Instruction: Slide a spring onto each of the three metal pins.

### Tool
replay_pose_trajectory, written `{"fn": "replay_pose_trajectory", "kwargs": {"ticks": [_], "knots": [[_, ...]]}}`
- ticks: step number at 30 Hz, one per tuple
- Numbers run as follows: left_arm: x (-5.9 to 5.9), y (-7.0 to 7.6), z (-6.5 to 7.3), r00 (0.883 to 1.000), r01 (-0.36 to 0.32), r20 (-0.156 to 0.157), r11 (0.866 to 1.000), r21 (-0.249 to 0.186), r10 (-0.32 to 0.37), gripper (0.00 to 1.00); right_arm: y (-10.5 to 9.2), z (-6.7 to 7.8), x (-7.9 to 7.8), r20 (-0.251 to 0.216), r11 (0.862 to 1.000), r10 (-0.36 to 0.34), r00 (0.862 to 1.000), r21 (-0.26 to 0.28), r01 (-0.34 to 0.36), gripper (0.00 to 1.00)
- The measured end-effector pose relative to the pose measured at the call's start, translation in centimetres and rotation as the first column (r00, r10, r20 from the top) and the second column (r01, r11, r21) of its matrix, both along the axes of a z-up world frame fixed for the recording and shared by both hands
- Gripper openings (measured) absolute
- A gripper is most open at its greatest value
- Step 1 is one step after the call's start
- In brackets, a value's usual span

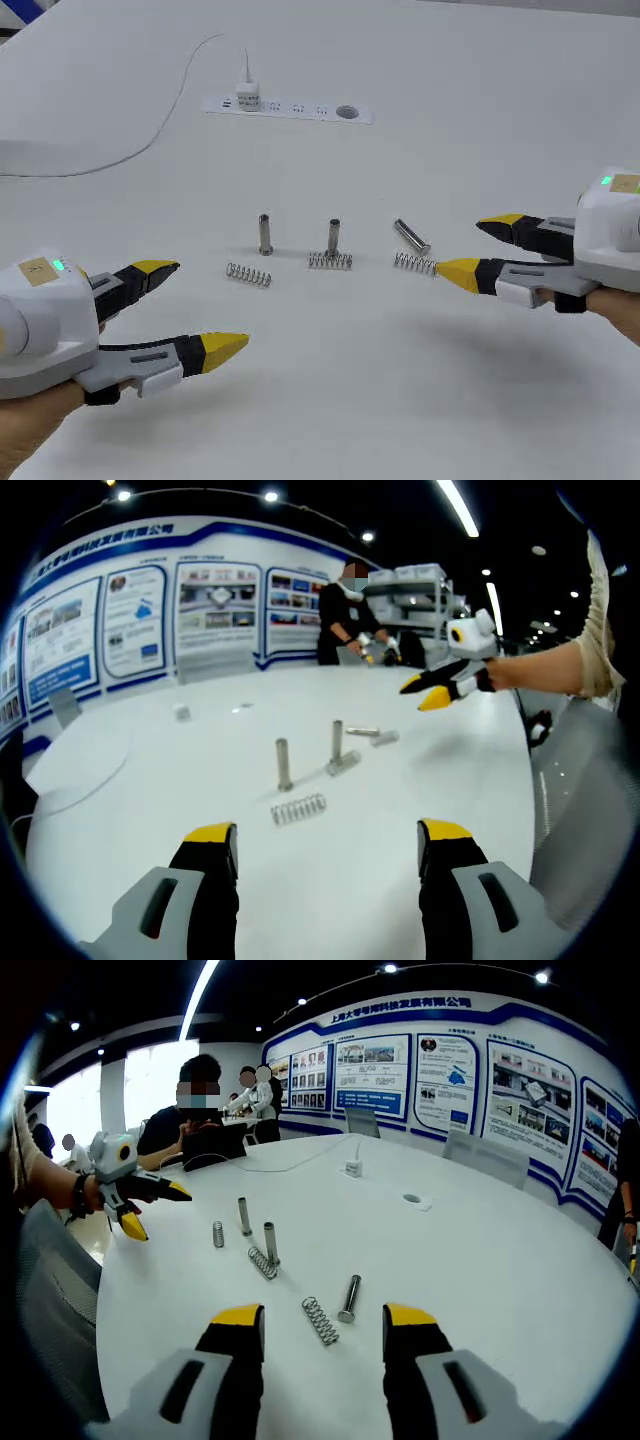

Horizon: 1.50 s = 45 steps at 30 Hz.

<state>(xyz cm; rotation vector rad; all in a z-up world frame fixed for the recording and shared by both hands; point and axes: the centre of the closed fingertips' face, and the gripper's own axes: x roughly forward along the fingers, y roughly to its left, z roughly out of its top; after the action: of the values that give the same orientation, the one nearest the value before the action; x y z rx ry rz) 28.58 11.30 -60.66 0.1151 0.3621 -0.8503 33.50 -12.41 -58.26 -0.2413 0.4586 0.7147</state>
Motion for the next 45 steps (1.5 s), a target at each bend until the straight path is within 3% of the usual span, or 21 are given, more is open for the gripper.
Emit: {"fn": "replay_pose_trajectory", "kwargs": {"ticks": [23,45], "knots": [[-0.2,-0.1,-0.1,1.000,0.002,-0.001,1.000,0.002,-0.002,0.74,1.0,-1.7,5.2,-0.073,0.995,-0.067,0.995,-0.082,0.061,0.32],[-0.1,0.4,-0.5,1.000,-0.012,-0.011,1.000,0.005,0.012,0.73,2.0,-4.8,8.0,-0.145,0.976,-0.145,0.979,-0.181,0.118,0.18]]}}
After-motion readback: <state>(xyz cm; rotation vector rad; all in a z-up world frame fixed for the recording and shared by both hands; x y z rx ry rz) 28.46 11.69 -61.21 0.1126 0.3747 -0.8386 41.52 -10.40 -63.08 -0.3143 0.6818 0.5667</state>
